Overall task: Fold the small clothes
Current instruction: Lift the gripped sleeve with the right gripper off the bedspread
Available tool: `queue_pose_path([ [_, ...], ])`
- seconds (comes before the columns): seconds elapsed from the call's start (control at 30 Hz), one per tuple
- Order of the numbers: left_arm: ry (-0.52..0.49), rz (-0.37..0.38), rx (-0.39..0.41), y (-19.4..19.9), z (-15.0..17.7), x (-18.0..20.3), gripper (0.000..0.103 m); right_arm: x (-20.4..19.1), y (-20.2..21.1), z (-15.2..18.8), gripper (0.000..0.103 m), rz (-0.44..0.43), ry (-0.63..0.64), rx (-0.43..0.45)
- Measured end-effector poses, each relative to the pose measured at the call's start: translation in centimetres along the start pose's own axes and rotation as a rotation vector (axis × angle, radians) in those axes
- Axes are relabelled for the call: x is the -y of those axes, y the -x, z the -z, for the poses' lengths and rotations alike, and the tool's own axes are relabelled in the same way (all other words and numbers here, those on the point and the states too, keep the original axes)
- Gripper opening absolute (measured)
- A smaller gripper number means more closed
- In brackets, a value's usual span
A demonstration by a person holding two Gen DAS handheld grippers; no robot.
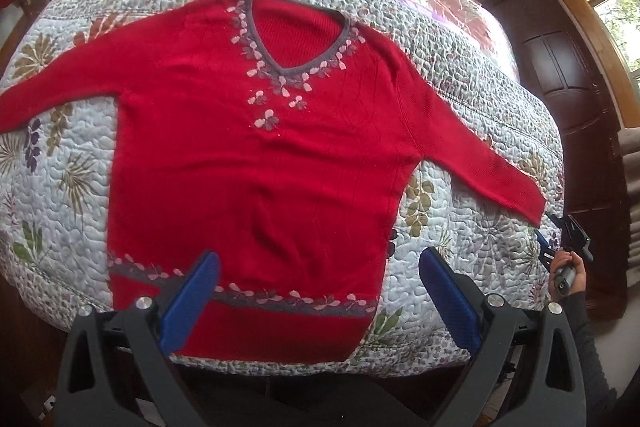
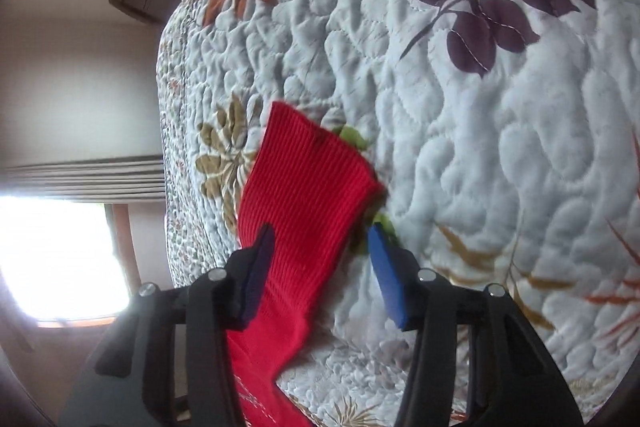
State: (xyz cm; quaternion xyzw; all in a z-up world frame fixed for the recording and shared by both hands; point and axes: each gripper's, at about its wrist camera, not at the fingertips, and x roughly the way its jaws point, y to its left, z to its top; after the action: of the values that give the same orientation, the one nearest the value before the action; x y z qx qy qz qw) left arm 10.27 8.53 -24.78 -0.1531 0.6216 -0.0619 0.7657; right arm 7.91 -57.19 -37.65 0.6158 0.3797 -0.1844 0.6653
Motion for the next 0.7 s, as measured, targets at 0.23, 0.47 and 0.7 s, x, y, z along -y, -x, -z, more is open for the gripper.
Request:
queue_pose_path([
  [0.23,0.012,-0.02,-0.007,-0.5,0.0,1.0,0.099,1.4,-1.2,-1.9,0.044,-0.012,-0.002,0.002],
  [0.47,0.077,0.007,-0.004,-0.2,0.5,0.3,0.099,2.1,-1.4,-2.7,0.007,-0.005,0.011,-0.005],
  [0.7,0.161,0.047,-0.023,0.2,1.0,-2.0,0.099,-1.8,1.5,-1.3,0.006,-0.012,0.175,0.042],
])
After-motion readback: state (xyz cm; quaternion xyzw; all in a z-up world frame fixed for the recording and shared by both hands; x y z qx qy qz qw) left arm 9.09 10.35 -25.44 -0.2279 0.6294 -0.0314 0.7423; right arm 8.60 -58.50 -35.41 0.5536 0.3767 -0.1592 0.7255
